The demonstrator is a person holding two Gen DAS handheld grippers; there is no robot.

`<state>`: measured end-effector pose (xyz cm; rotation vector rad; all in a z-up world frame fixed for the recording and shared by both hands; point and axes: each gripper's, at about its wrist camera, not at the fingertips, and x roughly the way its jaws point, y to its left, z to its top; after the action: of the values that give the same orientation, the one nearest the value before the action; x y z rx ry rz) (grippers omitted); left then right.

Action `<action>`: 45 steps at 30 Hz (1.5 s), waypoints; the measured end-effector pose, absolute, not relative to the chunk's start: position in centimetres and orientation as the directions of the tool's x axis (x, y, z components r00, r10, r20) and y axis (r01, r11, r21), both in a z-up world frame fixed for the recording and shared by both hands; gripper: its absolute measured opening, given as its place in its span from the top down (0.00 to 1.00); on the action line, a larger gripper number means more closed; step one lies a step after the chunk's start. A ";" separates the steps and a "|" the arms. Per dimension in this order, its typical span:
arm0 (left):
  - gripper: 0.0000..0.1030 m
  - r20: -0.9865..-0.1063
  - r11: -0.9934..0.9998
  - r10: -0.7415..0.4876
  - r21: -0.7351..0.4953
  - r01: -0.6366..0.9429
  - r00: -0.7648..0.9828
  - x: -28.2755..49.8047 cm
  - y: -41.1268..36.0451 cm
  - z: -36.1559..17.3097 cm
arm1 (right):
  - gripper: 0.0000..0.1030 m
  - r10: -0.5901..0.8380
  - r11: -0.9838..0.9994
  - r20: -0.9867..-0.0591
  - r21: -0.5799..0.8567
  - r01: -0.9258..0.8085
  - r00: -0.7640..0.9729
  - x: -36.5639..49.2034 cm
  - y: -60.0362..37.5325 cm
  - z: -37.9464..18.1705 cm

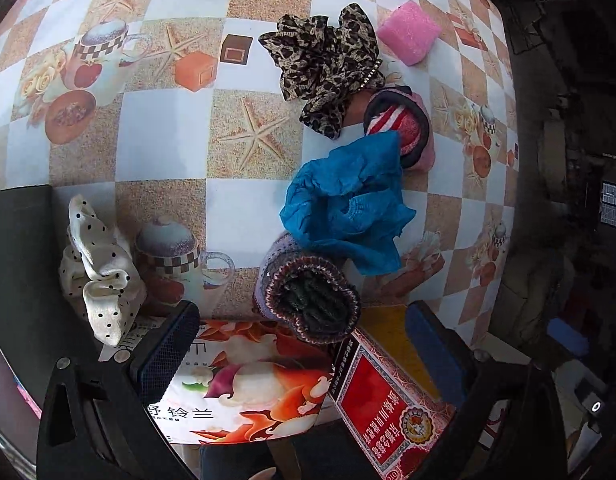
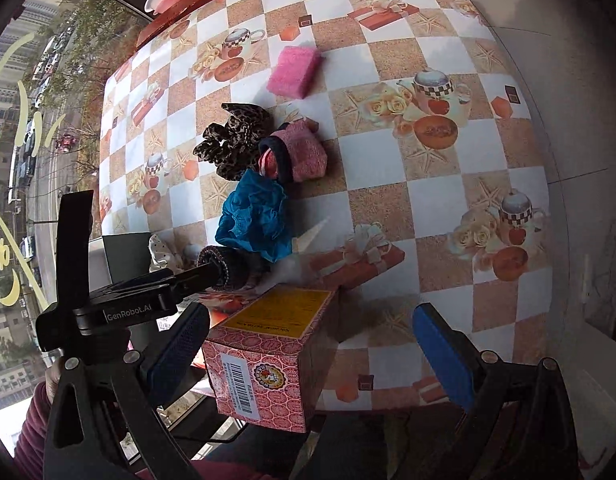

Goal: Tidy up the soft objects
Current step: 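Return both tools to the pile and grasp the dark knit glove with the left tool, then grasp the pink knit glove with the right tool while the left tool holds the dark glove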

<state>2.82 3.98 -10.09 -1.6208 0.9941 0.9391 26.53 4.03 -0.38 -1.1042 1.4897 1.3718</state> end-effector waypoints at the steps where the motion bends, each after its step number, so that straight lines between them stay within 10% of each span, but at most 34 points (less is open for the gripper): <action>1: 0.00 -0.914 -0.189 -0.186 -0.327 -0.926 0.361 3.0 4.0 -10.6 | 0.01 -0.083 0.031 -0.953 0.289 -0.957 -0.290 26.8 4.1 -0.8; 4: 0.03 -0.921 -0.186 -0.225 -0.280 -0.942 0.318 3.6 4.0 -11.6 | 0.01 -0.097 0.040 -0.950 0.295 -0.955 -0.298 27.4 4.4 -1.8; 10: 0.55 -0.916 -0.146 -0.271 -0.266 -0.953 0.297 4.7 3.8 -12.6 | 0.01 -0.124 0.032 -0.941 0.312 -0.949 -0.314 27.5 5.5 -3.0; 13: 0.62 -0.930 -0.112 -0.239 -0.260 -0.959 0.280 5.0 3.4 -12.1 | 0.01 -0.135 0.023 -0.936 0.324 -0.946 -0.324 27.0 6.4 -3.7; 37: 0.62 -0.991 -0.048 0.008 -0.132 -0.990 0.132 3.5 1.3 -5.0 | 0.02 -0.203 -0.127 -0.959 0.227 -0.966 -0.199 18.7 15.9 -14.1; 39: 0.62 -0.993 -0.046 0.011 -0.121 -0.992 0.121 3.7 1.2 -5.1 | 0.33 -0.206 -0.146 -0.959 0.226 -0.963 -0.194 18.4 15.7 -14.3; 45: 0.62 -0.995 -0.024 0.044 -0.091 -0.996 0.090 3.8 1.3 -4.1 | 0.65 -0.187 -0.160 -0.957 0.250 -0.955 -0.220 19.1 14.5 -13.7</action>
<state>3.79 1.34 -4.09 -1.2386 1.0987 1.1805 19.14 14.55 -13.65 -1.3518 1.4241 1.4431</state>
